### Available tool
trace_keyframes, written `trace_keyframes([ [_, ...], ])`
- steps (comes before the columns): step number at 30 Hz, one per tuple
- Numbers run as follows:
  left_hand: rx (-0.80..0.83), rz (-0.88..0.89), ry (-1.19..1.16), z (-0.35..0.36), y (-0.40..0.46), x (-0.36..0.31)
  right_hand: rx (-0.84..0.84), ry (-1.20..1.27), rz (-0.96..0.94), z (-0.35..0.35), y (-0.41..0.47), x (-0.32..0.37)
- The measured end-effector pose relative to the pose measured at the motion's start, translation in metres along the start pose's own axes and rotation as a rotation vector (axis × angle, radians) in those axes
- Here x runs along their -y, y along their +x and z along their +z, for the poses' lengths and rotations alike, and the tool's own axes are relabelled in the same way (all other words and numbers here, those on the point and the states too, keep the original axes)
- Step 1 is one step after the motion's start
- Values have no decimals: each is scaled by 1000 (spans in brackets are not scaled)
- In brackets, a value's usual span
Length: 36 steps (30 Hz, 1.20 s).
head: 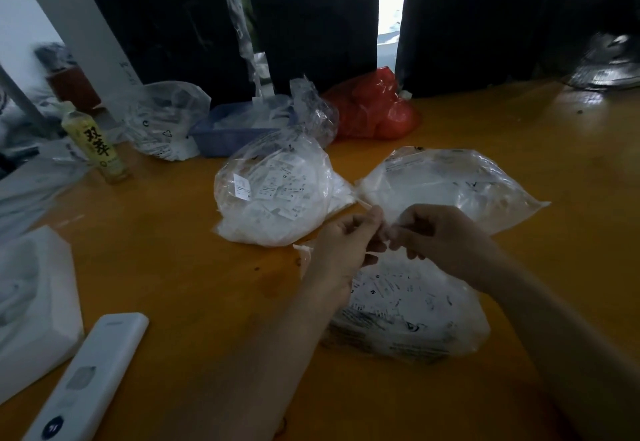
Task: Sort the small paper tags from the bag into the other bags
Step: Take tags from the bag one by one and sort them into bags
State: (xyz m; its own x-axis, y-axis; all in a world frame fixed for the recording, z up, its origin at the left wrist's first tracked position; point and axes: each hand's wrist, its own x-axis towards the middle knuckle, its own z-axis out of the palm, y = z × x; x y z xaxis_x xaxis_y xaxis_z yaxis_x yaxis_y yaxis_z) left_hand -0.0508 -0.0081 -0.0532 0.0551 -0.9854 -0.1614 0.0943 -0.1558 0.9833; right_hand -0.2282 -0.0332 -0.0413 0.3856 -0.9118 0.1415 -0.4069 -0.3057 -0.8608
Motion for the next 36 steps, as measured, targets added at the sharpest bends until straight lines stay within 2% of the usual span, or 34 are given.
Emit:
trace_keyframes([
  [3,61,-33,-30,-2,-1,1,-60,-2,6,0,3,-4],
  [6,139,-27,-35,-5,1,7,-14,-20,19,-1,3,-5],
  [9,139,-37,-134,-6,3,9,38,-48,33,-1,2,-7],
  [15,101,-52,-243,-7,5,12,-76,129,8,-4,2,-5],
  [21,57,58,-299,-5,4,7,29,-68,9,5,3,-6],
  [24,37,63,-393,-12,5,3,13,-225,-14,1,5,-9],
  [26,38,44,-409,-18,5,1,96,-372,-63,-6,3,-12],
  [29,25,18,-329,-25,0,1,291,-535,-83,-10,1,-15],
  [36,-18,19,-141,-28,-8,14,368,-767,-124,13,0,-11],
])
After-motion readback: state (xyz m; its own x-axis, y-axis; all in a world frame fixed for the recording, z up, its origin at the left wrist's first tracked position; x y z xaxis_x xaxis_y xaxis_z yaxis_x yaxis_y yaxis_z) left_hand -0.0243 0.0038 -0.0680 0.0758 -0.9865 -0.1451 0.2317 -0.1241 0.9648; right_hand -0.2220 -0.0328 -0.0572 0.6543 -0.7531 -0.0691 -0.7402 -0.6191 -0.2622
